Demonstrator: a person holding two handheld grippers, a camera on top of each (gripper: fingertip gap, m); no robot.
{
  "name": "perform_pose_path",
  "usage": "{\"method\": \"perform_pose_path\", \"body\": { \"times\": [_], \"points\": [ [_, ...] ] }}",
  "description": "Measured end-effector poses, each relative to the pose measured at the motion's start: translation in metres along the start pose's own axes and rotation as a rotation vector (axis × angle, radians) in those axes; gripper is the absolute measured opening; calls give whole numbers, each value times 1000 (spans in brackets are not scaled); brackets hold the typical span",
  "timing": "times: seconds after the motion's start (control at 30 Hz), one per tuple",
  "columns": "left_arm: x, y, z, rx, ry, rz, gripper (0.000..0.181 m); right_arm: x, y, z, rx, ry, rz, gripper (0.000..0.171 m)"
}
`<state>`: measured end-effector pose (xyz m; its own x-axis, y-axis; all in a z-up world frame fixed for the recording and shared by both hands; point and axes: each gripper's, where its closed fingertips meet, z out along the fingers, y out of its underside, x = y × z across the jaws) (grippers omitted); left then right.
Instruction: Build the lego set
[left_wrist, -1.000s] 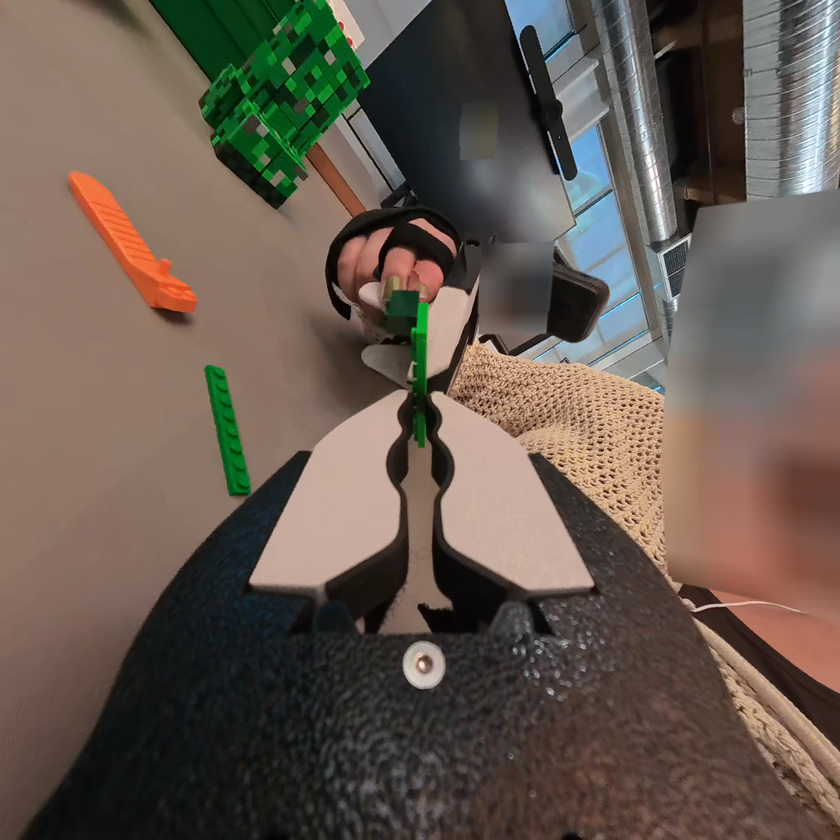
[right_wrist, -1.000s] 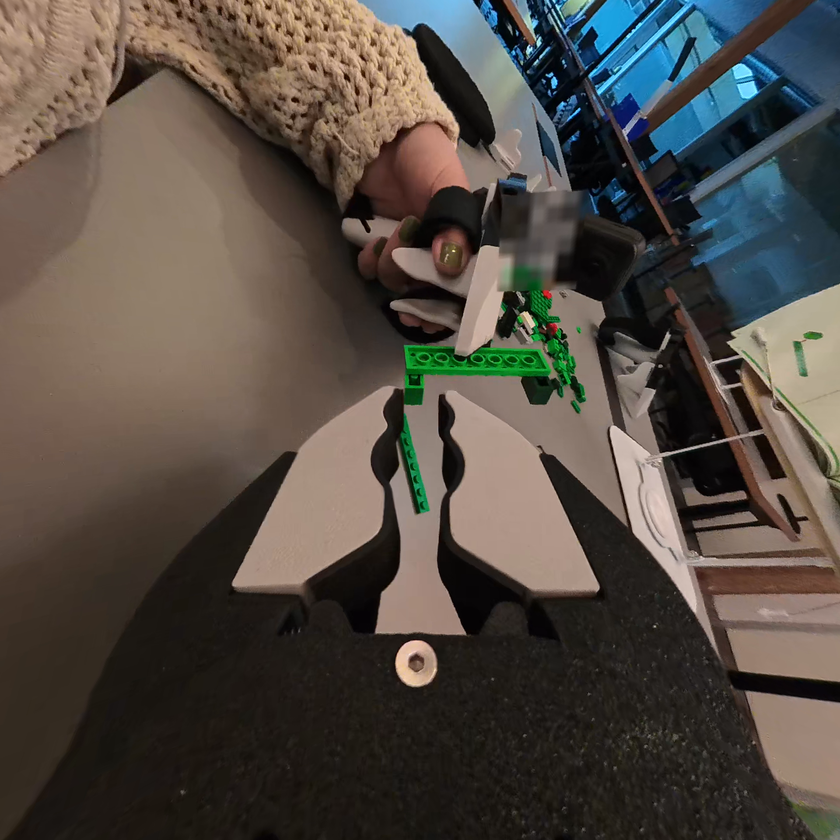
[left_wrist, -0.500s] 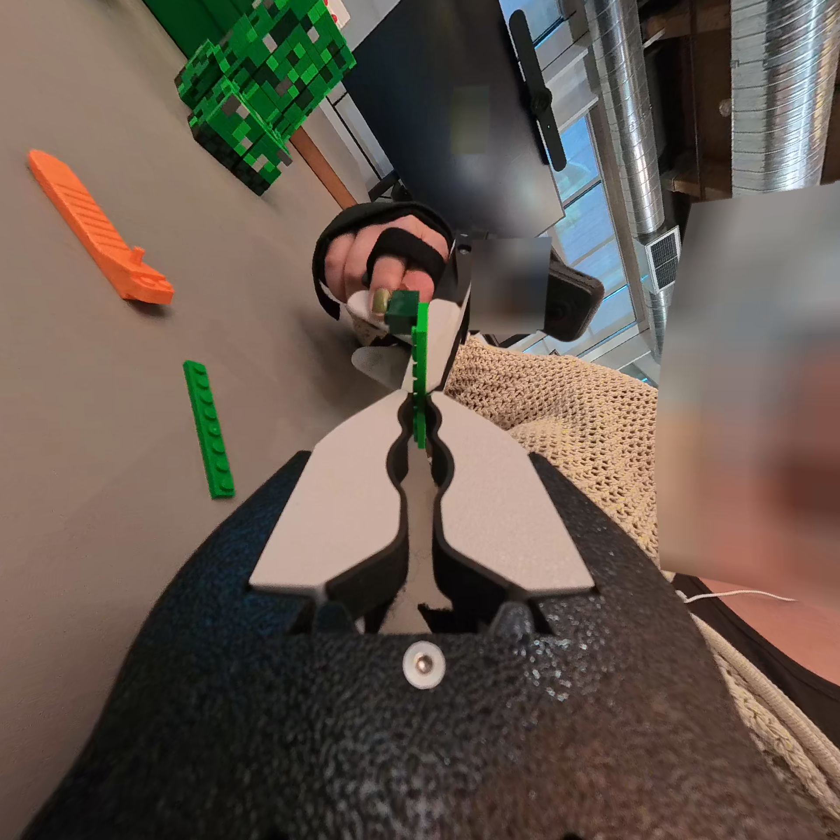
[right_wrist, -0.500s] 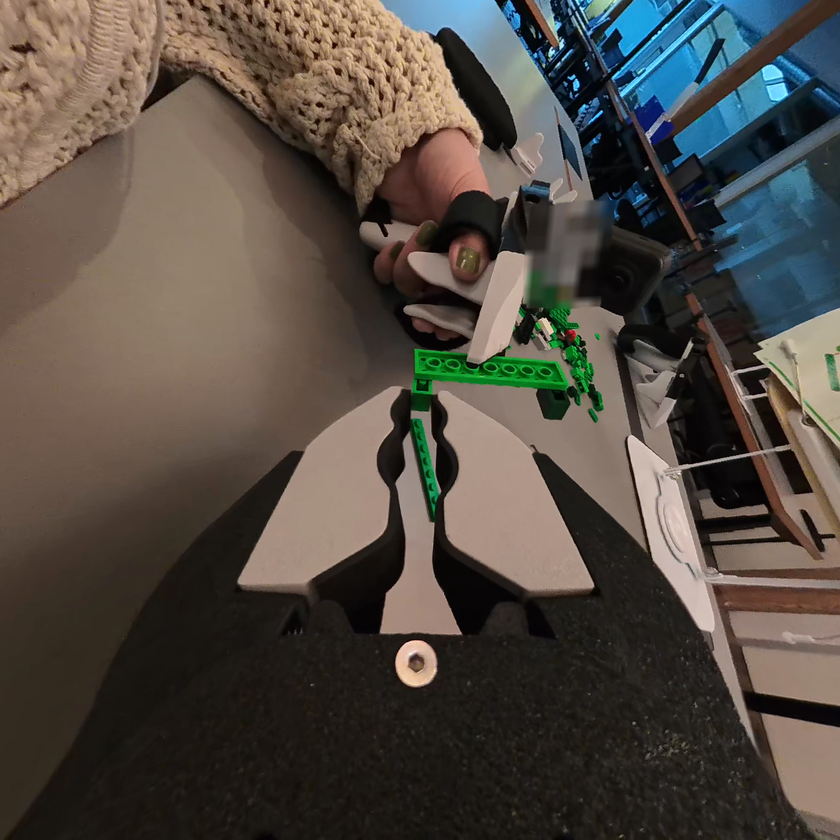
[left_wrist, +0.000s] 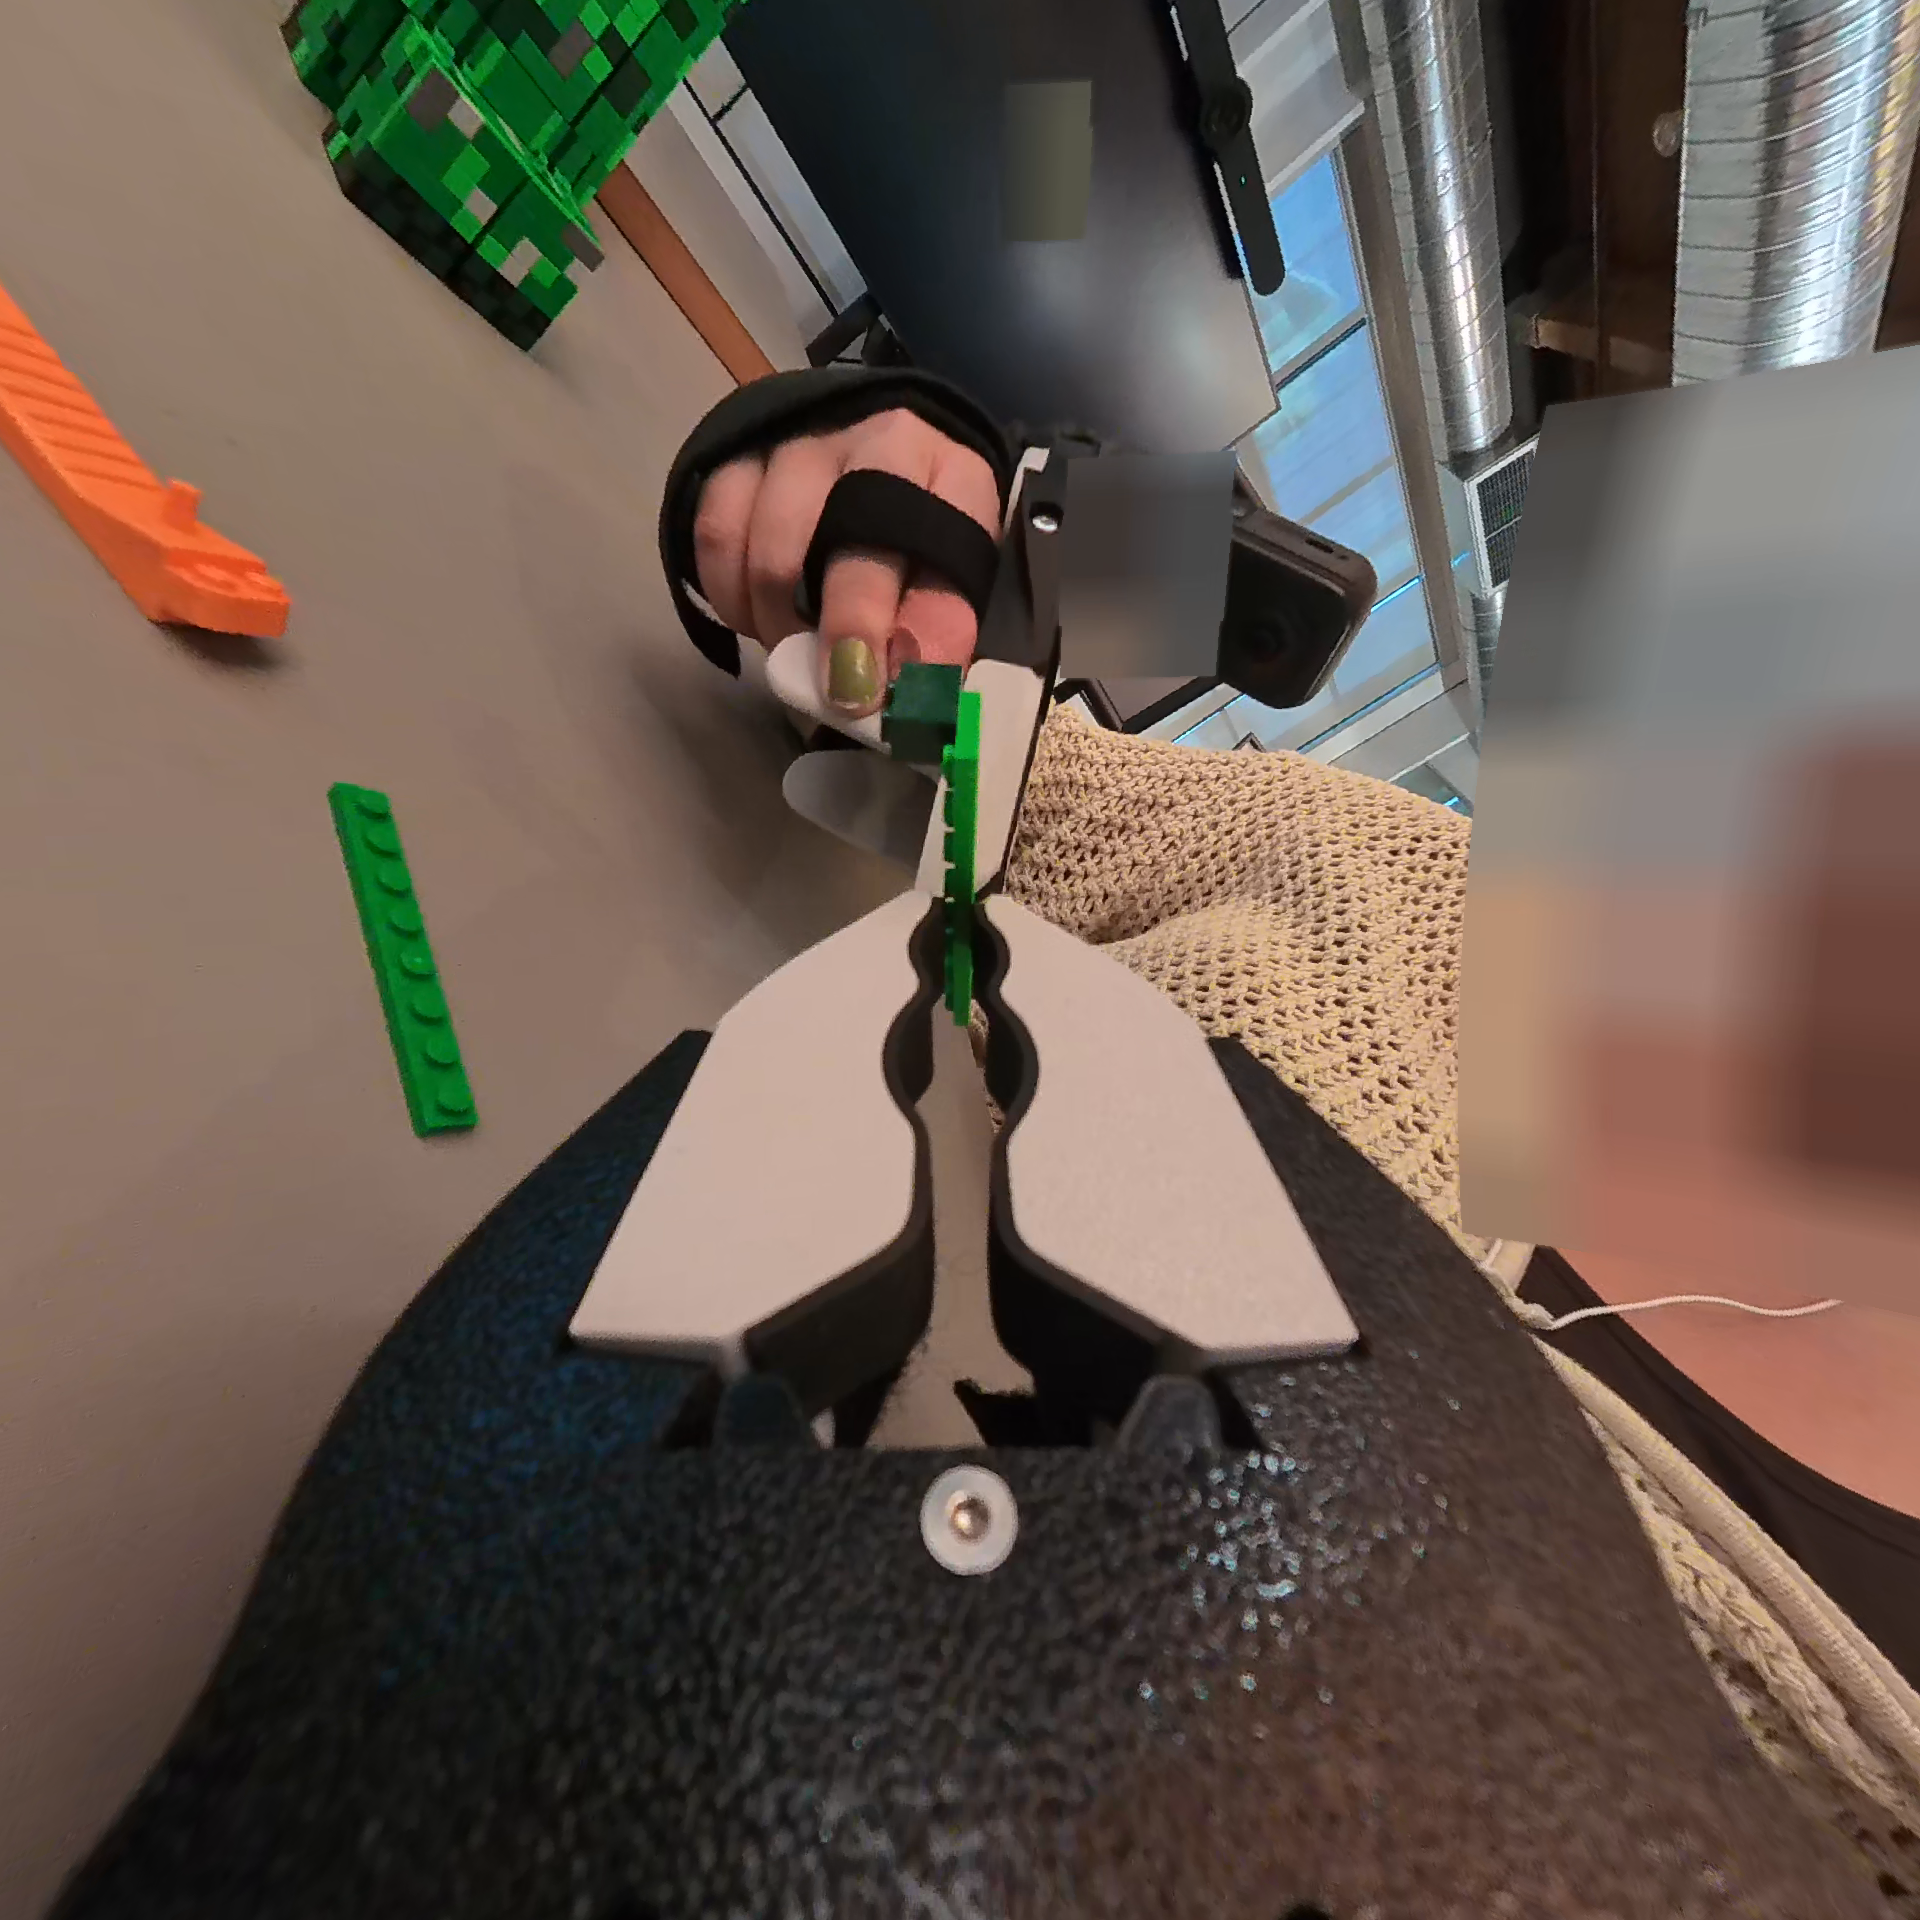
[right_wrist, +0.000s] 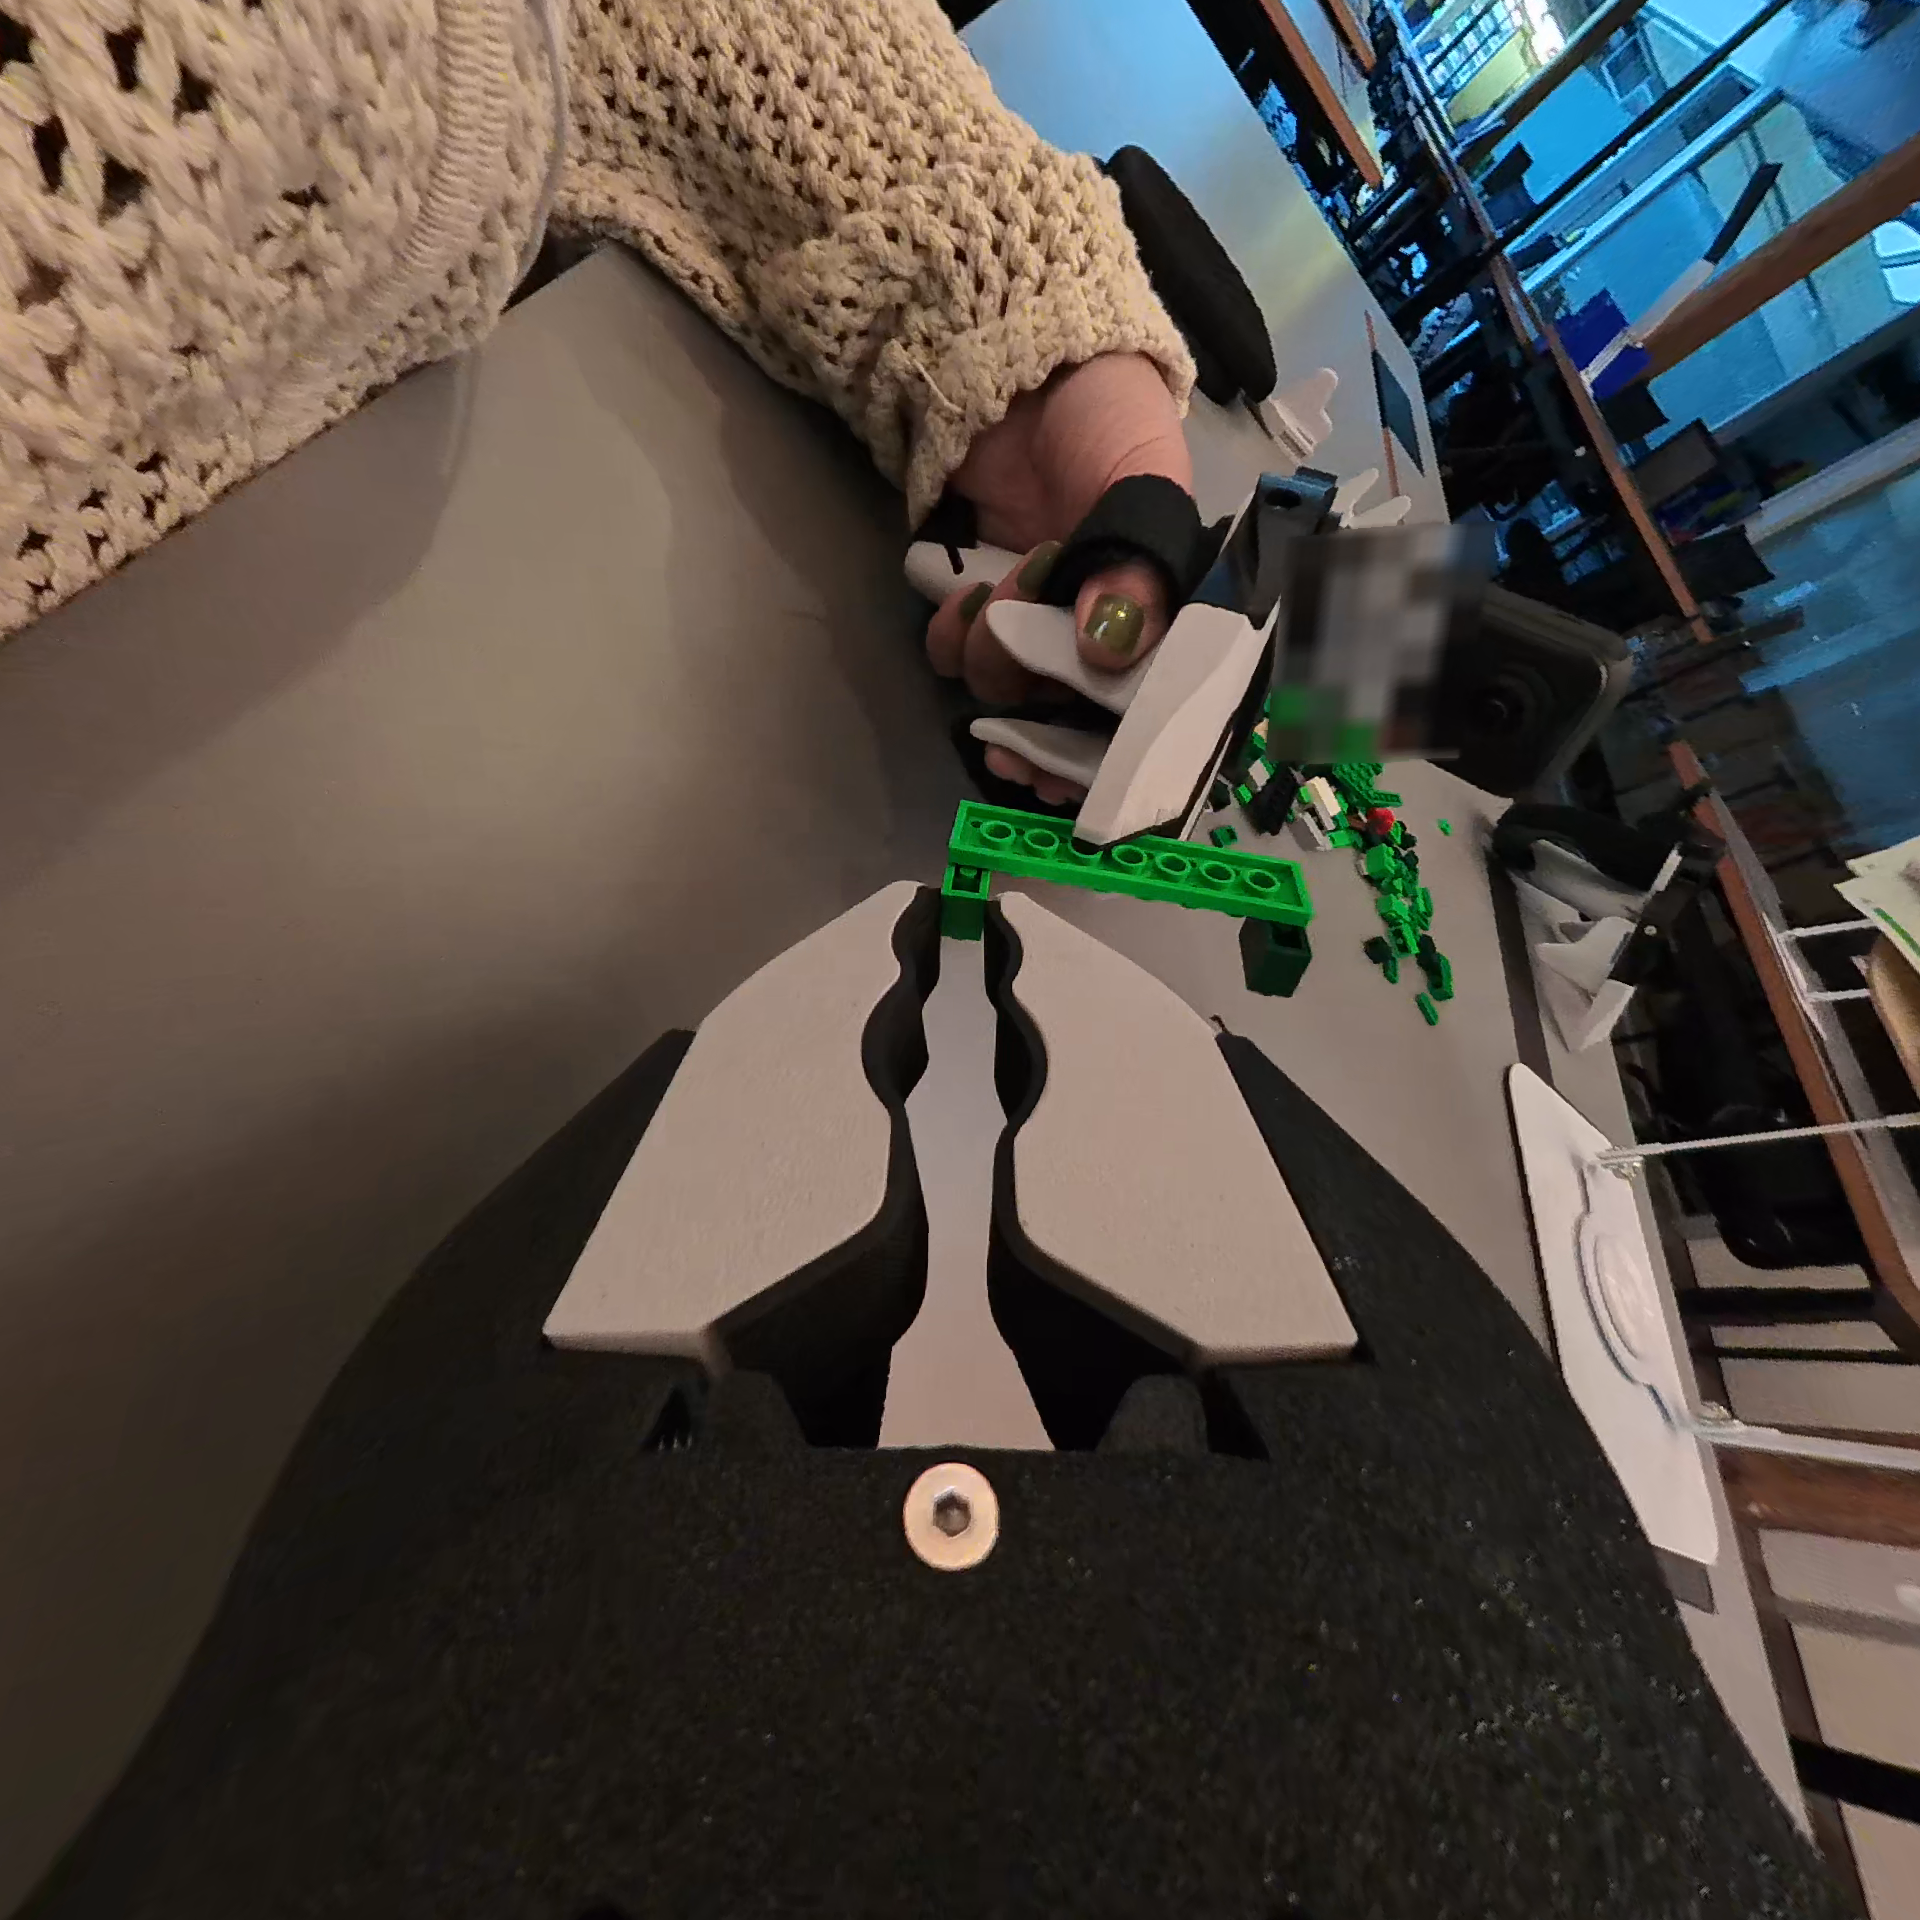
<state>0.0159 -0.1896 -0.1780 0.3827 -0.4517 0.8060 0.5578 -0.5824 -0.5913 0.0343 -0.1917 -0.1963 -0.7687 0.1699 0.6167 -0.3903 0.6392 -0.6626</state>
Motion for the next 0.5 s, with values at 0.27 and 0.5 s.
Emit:
{"method": "perform_pose_path", "body": {
  "times": [0.27, 0.5],
  "points": [
    [1, -14, -12, 68, -19, 20, 4, 17, 9, -8, -26, 84, 43, 18],
    [-26, -35, -54, 147, -269, 114, 4, 22, 69, -12, -206, 12, 275, 21]
  ]
}}
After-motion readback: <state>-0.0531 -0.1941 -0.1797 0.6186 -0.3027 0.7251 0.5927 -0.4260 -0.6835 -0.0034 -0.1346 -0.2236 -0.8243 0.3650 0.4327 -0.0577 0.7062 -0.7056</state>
